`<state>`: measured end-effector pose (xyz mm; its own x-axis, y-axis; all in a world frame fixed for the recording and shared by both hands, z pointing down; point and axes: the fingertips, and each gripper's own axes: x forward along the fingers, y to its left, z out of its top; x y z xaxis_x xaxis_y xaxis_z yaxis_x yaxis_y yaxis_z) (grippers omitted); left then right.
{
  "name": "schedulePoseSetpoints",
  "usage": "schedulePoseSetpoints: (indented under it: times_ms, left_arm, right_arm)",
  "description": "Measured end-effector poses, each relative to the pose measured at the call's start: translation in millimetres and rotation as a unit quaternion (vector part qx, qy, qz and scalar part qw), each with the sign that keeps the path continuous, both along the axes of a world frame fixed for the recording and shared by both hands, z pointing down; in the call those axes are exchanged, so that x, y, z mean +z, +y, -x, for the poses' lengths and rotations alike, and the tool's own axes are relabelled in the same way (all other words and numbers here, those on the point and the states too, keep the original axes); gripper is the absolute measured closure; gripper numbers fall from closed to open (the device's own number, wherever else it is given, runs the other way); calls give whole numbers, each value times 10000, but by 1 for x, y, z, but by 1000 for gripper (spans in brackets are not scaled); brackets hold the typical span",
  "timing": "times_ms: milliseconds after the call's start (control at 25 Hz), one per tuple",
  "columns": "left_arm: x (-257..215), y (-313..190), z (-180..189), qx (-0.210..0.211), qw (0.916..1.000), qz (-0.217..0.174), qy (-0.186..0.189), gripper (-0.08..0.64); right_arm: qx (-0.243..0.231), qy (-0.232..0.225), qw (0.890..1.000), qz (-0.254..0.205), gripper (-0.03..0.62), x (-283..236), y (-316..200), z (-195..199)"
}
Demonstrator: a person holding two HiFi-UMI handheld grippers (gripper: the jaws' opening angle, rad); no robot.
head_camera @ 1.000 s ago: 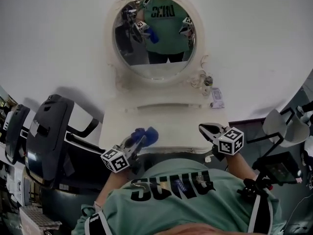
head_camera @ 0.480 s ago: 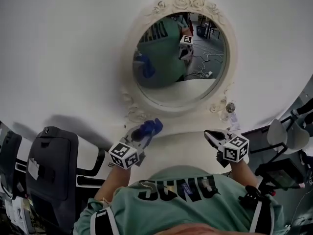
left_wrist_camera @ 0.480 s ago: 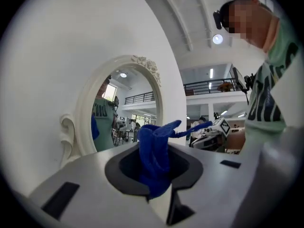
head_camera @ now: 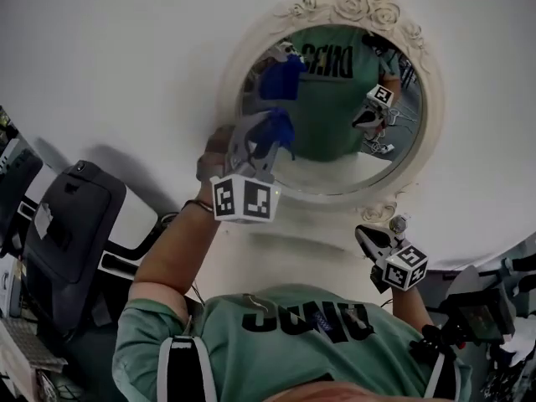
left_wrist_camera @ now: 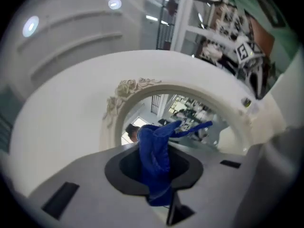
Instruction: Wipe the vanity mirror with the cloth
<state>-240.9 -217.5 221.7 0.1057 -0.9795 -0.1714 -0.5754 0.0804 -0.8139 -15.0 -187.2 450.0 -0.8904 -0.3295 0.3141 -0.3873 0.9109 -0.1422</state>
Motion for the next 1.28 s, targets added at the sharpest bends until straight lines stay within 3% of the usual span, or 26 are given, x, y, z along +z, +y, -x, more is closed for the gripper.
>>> schedulePoseSetpoints:
  times_ms: [80, 160, 280, 360, 560, 720, 880, 1000, 1160, 1280]
  left_arm:
    - [-41, -19, -18, -543, 9941, -429, -838, 479]
    - [-75, -37, -32, -895, 9822, -682, -1504, 479]
    - [-110, -64, -42, -1342, 9606, -910, -2259, 479]
    - [-121, -80, -40, -1627, 9484, -945, -2551, 479]
    - [-129, -104, -32, -2079, 9291, -1079, -2862, 479]
    - [-128, -105, -31, -2110, 9161, -1492, -3064, 479]
    - [-126, -100, -23, -2116, 9134, -1692, -3037, 482]
    - [-115, -95, -5, -2236, 9156, -1604, -2931, 482]
    - [-76, -88, 30, -2490, 9192, -1192, -2809, 485]
    - [-26, -84, 59, -2668, 9198, -671, -2798, 486]
  right_arm:
    - [-111, 3, 9999, -95, 584, 3, -6, -14]
    - [-137, -35, 9998, -152, 584, 3, -8, -22]
    - [-37, -262, 9994, -206, 584, -2, -9, -33]
    - [83, -390, 9990, -217, 584, 0, -8, -39]
    - [229, -444, 9987, 48, 584, 18, -4, -43]
    - [250, -382, 9989, 40, 584, 16, -3, -41]
    - [238, -266, 9993, -62, 584, 12, -4, -37]
    - [218, -179, 9996, -85, 584, 14, -5, -34]
    - [205, -63, 9998, -9, 584, 17, -7, -36]
    - [152, -60, 9998, 109, 584, 17, -9, -33]
